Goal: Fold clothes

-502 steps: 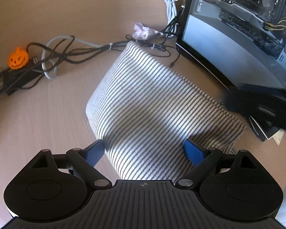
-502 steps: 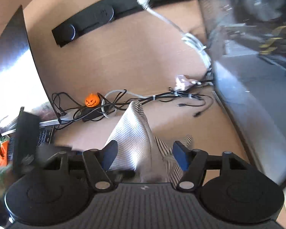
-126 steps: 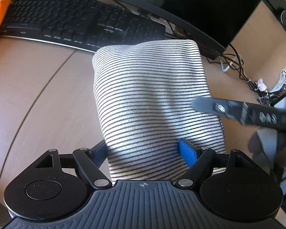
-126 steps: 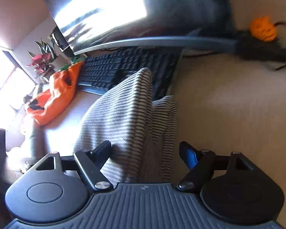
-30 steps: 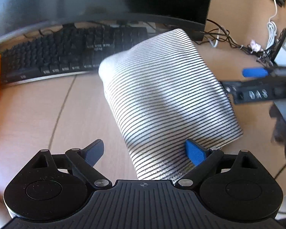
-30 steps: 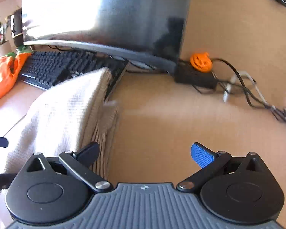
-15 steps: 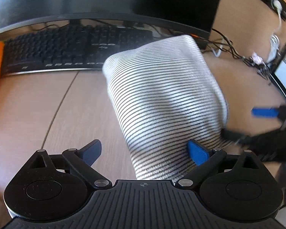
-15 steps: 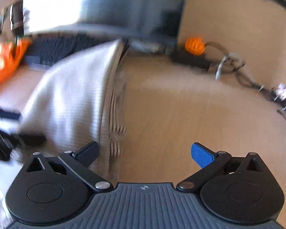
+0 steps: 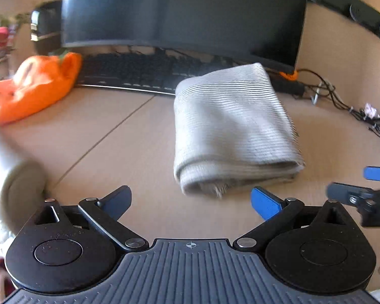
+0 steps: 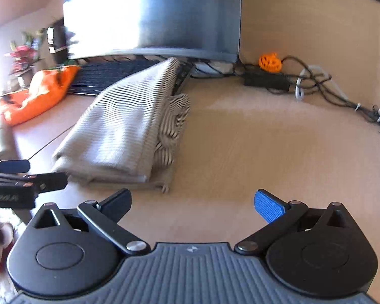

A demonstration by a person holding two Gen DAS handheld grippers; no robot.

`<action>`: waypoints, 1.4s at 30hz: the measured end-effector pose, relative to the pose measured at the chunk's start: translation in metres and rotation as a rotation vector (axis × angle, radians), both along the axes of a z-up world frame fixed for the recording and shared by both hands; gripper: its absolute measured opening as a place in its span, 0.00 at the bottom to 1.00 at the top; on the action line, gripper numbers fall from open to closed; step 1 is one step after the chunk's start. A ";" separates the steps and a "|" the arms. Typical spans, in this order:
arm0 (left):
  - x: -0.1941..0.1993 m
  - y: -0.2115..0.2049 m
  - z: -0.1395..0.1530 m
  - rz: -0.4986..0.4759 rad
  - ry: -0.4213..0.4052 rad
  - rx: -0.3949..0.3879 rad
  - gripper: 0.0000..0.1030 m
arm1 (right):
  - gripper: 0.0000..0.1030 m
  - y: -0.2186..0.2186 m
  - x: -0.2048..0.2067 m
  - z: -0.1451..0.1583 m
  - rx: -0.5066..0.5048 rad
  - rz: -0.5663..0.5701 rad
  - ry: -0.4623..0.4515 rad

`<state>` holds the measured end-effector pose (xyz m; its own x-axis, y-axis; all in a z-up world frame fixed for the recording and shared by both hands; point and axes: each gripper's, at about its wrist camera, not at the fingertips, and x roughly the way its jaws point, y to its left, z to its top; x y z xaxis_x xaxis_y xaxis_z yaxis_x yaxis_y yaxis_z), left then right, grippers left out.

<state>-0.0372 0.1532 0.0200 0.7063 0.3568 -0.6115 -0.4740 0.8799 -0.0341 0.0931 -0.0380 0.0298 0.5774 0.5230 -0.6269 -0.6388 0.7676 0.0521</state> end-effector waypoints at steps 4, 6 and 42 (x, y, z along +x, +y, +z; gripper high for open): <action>-0.025 -0.037 -0.015 0.054 0.008 0.044 1.00 | 1.00 -0.032 -0.040 -0.014 0.028 -0.030 -0.078; -0.031 -0.044 -0.013 0.037 0.006 0.036 1.00 | 1.00 -0.038 -0.047 -0.021 0.011 -0.022 -0.059; -0.044 -0.057 -0.012 0.077 0.098 0.006 1.00 | 1.00 -0.047 -0.054 -0.031 0.000 0.007 0.039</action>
